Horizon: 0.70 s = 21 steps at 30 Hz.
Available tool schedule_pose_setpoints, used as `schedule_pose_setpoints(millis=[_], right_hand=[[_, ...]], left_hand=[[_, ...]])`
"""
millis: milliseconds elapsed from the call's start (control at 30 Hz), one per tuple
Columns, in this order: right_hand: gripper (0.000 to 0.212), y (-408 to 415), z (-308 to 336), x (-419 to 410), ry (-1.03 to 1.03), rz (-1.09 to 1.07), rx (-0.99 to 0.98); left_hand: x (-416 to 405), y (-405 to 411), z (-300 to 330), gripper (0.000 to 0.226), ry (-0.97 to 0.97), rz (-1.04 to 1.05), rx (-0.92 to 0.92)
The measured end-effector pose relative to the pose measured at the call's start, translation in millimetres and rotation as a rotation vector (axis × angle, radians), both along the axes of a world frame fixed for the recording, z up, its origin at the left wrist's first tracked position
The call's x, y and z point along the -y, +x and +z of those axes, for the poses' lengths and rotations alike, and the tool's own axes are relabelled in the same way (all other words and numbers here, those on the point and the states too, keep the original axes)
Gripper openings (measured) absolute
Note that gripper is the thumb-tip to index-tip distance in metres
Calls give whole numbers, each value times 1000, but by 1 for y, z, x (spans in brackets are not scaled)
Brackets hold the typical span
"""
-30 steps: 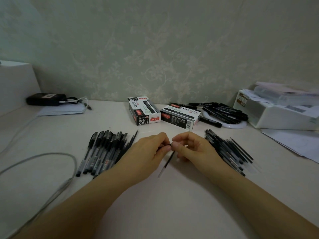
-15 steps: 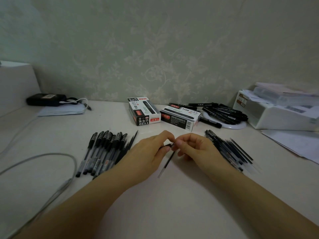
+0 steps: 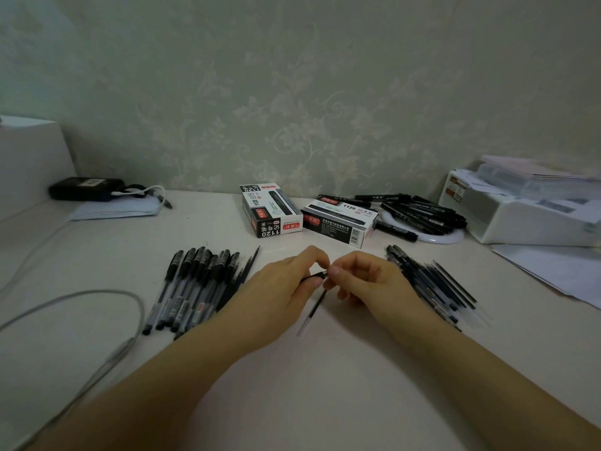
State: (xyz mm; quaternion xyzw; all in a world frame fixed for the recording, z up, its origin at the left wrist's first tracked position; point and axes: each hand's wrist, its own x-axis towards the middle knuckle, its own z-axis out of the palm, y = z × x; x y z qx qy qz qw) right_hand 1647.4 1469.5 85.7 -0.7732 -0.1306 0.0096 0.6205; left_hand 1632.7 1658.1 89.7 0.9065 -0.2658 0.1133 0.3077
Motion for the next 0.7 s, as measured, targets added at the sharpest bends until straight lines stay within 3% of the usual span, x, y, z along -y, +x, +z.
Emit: schedule_pose_setpoints(millis=[233,367,500,700], right_hand=[[4,4,0,4,26,-98,31],[7,5,-3,9,-392,-162,252],[5,4,-4,11,-640,-143,319],[9,2,-4,12,-740,-114,381]], left_hand=[[-1,0,2,19,12,18,17],[-2,-1,3,21,20,36,25],[-2,0,4,26,25,50,37],[-2,-1,4,28,23,63,33]])
